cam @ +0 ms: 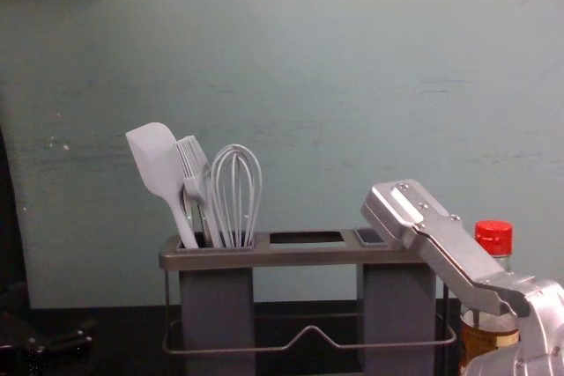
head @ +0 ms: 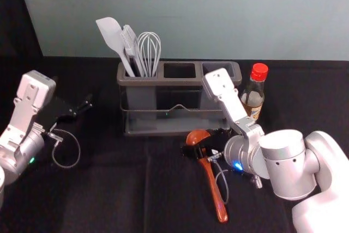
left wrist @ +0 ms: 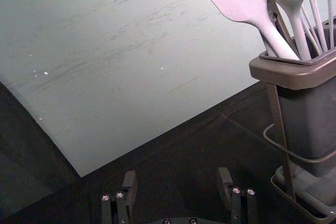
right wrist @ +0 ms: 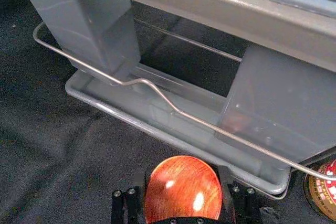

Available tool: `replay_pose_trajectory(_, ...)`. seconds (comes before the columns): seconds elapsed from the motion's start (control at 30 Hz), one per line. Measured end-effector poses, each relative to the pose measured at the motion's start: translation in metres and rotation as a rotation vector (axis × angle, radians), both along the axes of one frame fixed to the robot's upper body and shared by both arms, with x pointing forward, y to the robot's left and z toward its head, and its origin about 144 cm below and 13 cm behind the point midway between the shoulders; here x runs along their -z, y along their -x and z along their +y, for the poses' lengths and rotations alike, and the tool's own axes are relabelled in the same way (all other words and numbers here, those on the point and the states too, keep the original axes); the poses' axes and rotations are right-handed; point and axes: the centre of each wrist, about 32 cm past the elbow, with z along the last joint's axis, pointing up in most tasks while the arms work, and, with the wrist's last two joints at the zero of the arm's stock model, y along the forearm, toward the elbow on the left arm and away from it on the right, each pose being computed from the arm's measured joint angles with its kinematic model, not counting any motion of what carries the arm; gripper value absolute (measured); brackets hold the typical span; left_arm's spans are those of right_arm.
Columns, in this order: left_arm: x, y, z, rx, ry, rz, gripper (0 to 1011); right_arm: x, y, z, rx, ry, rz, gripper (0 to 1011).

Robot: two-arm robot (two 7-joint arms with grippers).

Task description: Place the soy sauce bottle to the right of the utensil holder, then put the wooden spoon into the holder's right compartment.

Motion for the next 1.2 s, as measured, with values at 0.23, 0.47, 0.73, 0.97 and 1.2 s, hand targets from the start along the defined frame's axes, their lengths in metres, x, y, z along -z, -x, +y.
replay_pose_trajectory(0.23,0.000,0.000,0.000,0.000,0.000,0.000,1005,0.002,-0.001,-0.001,-0.004,0.000,0.006,837)
replay_pose_trajectory(0.47,0.000,0.000,0.000,0.000,0.000,0.000,1005,0.000,0.003,-0.003,-0.008,0.000,0.001,837)
replay_pose_trajectory(0.73,0.000,0.000,0.000,0.000,0.000,0.000,1005,-0.013,0.021,-0.008,-0.029,-0.002,-0.043,837)
replay_pose_trajectory(0.97,0.000,0.000,0.000,0.000,0.000,0.000,1005,-0.023,0.037,-0.018,-0.054,-0.005,-0.091,837)
replay_pose_trajectory(1.2,0.000,0.000,0.000,0.000,0.000,0.000,1005,-0.035,0.058,-0.044,-0.105,-0.043,-0.200,837)
